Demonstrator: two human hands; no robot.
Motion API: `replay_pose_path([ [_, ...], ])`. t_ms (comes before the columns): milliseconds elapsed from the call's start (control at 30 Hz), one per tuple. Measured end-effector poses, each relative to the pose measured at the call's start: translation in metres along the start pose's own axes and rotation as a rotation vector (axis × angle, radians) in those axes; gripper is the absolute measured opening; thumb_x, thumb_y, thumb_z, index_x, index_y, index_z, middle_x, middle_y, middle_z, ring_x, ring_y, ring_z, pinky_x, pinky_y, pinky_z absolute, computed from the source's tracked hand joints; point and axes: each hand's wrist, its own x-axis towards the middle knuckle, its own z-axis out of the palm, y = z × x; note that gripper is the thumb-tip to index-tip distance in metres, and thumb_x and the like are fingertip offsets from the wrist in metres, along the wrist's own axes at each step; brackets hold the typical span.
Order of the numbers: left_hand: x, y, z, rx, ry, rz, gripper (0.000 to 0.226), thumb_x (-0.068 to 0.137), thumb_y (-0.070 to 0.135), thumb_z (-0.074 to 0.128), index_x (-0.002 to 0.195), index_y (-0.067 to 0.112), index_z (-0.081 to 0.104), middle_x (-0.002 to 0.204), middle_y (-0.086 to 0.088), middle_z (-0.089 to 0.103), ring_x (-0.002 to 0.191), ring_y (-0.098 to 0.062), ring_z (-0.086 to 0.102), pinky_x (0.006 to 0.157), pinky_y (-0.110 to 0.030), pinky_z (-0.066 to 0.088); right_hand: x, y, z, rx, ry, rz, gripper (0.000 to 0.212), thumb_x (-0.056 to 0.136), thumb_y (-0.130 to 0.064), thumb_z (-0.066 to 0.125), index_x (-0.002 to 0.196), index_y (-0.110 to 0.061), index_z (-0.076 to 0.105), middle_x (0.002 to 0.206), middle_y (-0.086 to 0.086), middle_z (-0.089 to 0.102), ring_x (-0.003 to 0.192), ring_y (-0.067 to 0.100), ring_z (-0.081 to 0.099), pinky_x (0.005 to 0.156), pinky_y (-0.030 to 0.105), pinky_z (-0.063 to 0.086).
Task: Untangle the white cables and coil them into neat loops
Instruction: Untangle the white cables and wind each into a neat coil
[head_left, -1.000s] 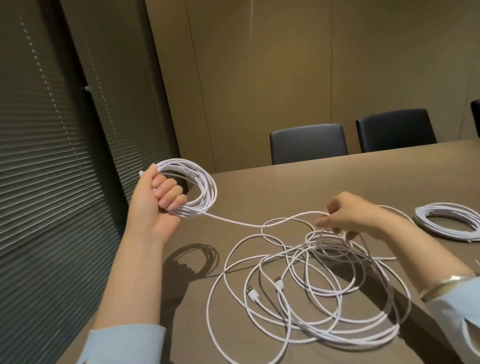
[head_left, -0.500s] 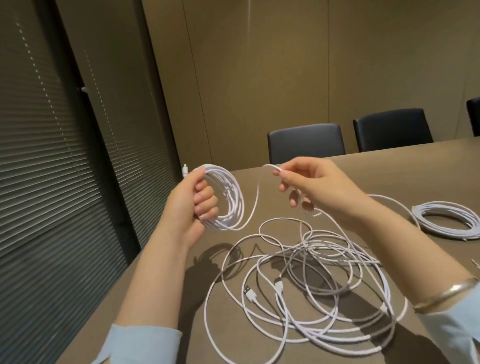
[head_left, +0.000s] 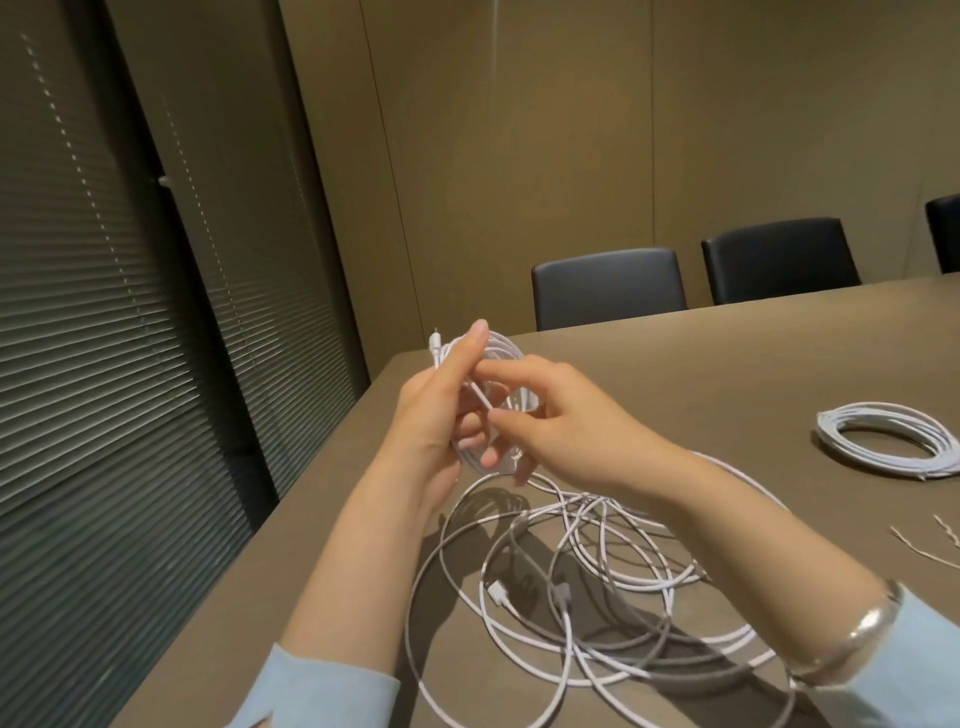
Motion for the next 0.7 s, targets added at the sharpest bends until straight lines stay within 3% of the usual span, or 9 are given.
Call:
replay_pose_path([
  [100,0.0,0.002,-0.001,-0.045,0.04,-0.031,0.033,0.088,0.037,0.065,0.067,0.016,0.05,0.045,0.002,0.039,0.028,-0.008,0.033,0.033,-0.013,0.025,-0.001,0.004,0.005,0.11,0.027,0.018,0.026,0.09,0.002,0.06,0.102,-0.02,0.053,0.084,0.0,0.06,0.071,0.027,0.072,0.053,0.032,0.056],
  [200,0.003,0.003,-0.004,-0.106,0.056,-0.02,0.039,0.094,0.028,0.058,0.061,0.02,0.039,0.043,0.006,0.027,0.032,-0.007,0.024,0.037,-0.015,0.017,-0.001,0.008,0.006,0.142,0.128,0.077,0.037,0.082,-0.004,0.073,0.09,-0.015,0.039,0.086,0.01,0.067,0.073,0.029,0.071,0.054,0.034,0.055],
  [300,0.006,0.007,-0.013,-0.231,0.038,0.004,0.045,0.097,0.025,0.052,0.055,0.022,0.037,0.048,0.006,0.022,0.038,-0.007,0.021,0.036,-0.019,0.018,0.0,0.011,0.002,-0.149,0.14,0.12,0.038,0.075,-0.024,0.081,0.09,-0.02,0.047,0.084,0.001,0.069,0.074,0.017,0.065,0.065,0.036,0.056],
  [400,0.007,0.013,-0.024,-0.31,0.049,0.02,0.044,0.099,0.029,0.05,0.056,0.023,0.037,0.052,0.006,0.032,0.043,-0.007,0.033,0.039,-0.018,0.029,-0.002,0.017,-0.005,-0.507,-0.013,0.228,0.034,0.074,-0.038,0.08,0.095,-0.025,0.057,0.096,-0.01,0.063,0.089,0.012,0.059,0.082,0.034,0.052],
  [467,0.009,0.016,-0.032,-0.371,0.052,0.024,0.044,0.099,0.03,0.049,0.058,0.023,0.035,0.053,0.007,0.035,0.045,-0.007,0.037,0.044,-0.017,0.034,-0.003,0.022,-0.007,-0.596,-0.1,0.296,0.037,0.076,-0.04,0.078,0.105,-0.027,0.058,0.107,-0.011,0.061,0.1,0.012,0.056,0.09,0.034,0.047],
  [567,0.008,0.02,-0.042,-0.478,0.029,0.028,0.045,0.098,0.033,0.049,0.058,0.026,0.031,0.048,0.01,0.027,0.042,-0.005,0.027,0.047,-0.017,0.027,-0.002,0.031,-0.01,-0.748,-0.102,0.343,0.045,0.083,-0.043,0.07,0.123,-0.029,0.055,0.118,-0.009,0.061,0.109,0.015,0.055,0.096,0.035,0.04],
  [700,0.008,0.023,-0.053,-0.618,-0.011,0.04,0.045,0.099,0.031,0.046,0.057,0.025,0.031,0.043,0.009,0.026,0.038,-0.006,0.028,0.046,-0.017,0.033,0.001,0.049,-0.02,-0.852,-0.103,0.399,0.036,0.087,-0.042,0.063,0.121,-0.031,0.059,0.118,-0.009,0.063,0.112,0.017,0.056,0.094,0.034,0.034],
])
